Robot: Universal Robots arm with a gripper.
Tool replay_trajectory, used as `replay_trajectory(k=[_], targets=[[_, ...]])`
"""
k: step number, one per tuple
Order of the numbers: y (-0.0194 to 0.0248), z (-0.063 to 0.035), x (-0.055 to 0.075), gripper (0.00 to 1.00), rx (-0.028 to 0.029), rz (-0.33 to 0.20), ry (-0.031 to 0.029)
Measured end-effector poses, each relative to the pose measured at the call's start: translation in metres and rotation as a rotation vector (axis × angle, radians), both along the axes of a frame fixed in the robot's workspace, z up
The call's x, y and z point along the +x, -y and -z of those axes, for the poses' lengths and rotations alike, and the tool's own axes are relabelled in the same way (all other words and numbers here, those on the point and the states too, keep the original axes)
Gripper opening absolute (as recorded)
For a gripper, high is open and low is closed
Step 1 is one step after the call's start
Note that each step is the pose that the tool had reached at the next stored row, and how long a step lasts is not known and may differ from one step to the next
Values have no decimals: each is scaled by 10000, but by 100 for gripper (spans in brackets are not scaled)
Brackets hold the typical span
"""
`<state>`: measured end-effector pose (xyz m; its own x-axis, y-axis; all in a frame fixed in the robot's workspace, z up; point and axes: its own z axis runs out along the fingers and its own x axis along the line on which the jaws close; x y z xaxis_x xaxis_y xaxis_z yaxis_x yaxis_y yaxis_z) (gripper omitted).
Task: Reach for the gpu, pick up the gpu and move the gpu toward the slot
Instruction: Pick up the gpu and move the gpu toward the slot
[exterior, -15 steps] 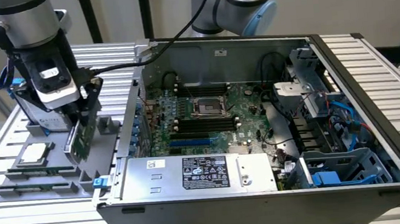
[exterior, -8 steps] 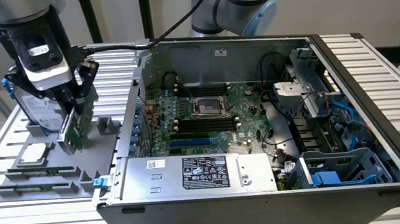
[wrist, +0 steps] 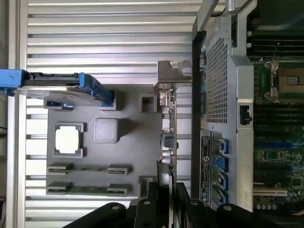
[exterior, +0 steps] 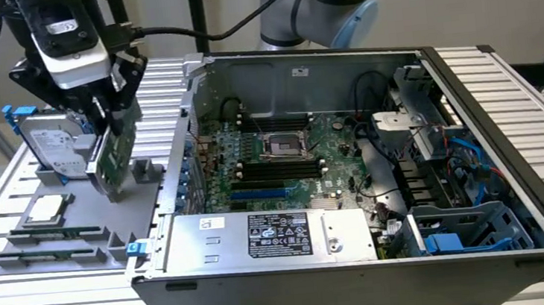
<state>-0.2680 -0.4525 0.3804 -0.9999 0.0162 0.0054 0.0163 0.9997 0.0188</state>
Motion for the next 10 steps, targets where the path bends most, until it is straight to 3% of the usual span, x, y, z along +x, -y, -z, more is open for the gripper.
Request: replay_trajectory(k=[7,10], targets=[[45,-320,320,26,27,0,-66],[51,-436,455,26,63,-1,-100]])
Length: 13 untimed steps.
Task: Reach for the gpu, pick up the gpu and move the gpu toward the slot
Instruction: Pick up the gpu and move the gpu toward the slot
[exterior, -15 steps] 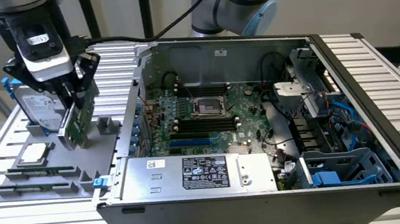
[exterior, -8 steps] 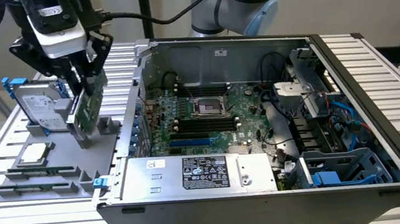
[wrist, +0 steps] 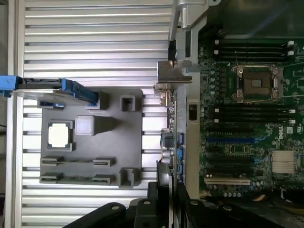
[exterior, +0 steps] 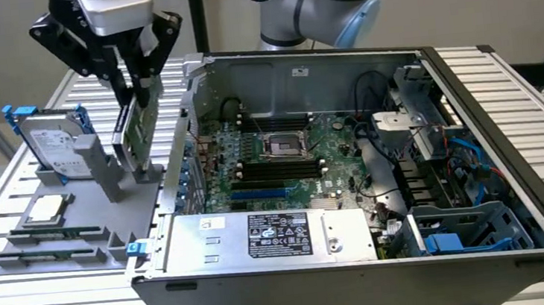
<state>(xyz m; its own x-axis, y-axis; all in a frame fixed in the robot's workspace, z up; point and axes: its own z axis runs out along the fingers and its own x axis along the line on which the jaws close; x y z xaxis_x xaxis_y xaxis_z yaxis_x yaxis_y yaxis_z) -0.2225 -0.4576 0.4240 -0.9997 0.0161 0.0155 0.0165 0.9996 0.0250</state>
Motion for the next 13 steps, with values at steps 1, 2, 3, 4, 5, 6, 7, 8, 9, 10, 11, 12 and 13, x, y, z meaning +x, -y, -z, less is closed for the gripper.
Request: replay_trajectory(k=[1,2,3,4,5,6,7,8,9,10,11,12,13], targets=[[0,-23,45,26,19,0,-11],[0,-37,90,26,45,1,-17],[0,-44,139,26,66,1,-24],[0,-46,183,26,79,0,-30],[0,-46,228,26,94,0,-31],[0,-45,272,26,104,1,-33],[0,-45,319,26,106,1,-35],[0,-46,364,26,108,0,-38],[0,-45,409,26,108,-1,-41],[0,-45,456,26,108,1,-45],[0,-45,501,26,108,1,-47],[0,-44,545,26,108,0,-51],[0,-43,590,26,108,0,-54]])
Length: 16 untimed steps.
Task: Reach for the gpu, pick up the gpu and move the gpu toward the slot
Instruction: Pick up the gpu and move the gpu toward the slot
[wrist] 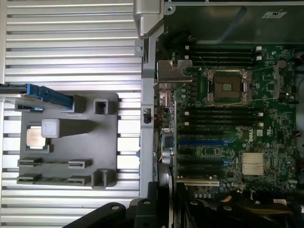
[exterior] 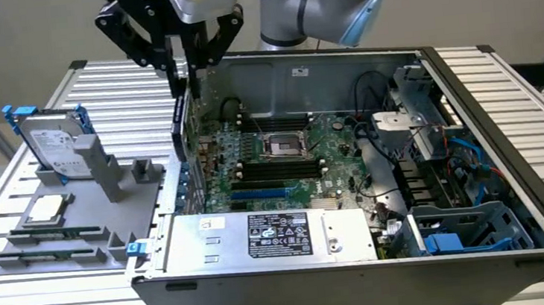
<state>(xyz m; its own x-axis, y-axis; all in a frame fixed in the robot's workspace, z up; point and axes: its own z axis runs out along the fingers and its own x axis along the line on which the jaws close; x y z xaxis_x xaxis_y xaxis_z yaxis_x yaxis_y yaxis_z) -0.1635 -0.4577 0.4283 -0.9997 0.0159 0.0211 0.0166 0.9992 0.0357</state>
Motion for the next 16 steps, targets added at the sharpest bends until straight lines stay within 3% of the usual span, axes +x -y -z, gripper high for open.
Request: replay_trajectory(k=[16], targets=[[0,47,727,26,1,1,-49]])
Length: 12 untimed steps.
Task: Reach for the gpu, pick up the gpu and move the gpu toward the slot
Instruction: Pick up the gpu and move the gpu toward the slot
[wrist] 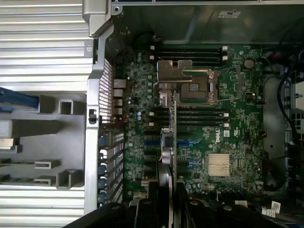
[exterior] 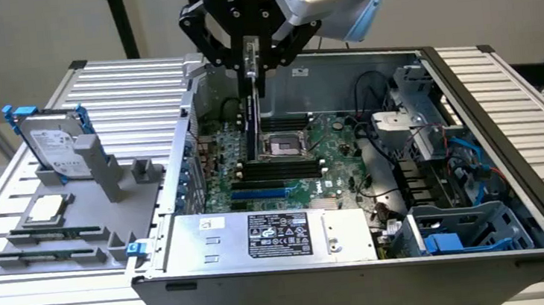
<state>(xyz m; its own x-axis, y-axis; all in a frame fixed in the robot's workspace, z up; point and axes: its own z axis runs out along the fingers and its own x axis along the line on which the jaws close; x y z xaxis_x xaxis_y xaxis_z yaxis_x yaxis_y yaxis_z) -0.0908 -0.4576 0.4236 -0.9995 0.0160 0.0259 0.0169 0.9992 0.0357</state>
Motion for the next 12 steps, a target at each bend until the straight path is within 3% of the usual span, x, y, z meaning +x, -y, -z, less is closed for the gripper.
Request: replay_trajectory(k=[12], targets=[[0,64,547,26,0,-3,-24]])
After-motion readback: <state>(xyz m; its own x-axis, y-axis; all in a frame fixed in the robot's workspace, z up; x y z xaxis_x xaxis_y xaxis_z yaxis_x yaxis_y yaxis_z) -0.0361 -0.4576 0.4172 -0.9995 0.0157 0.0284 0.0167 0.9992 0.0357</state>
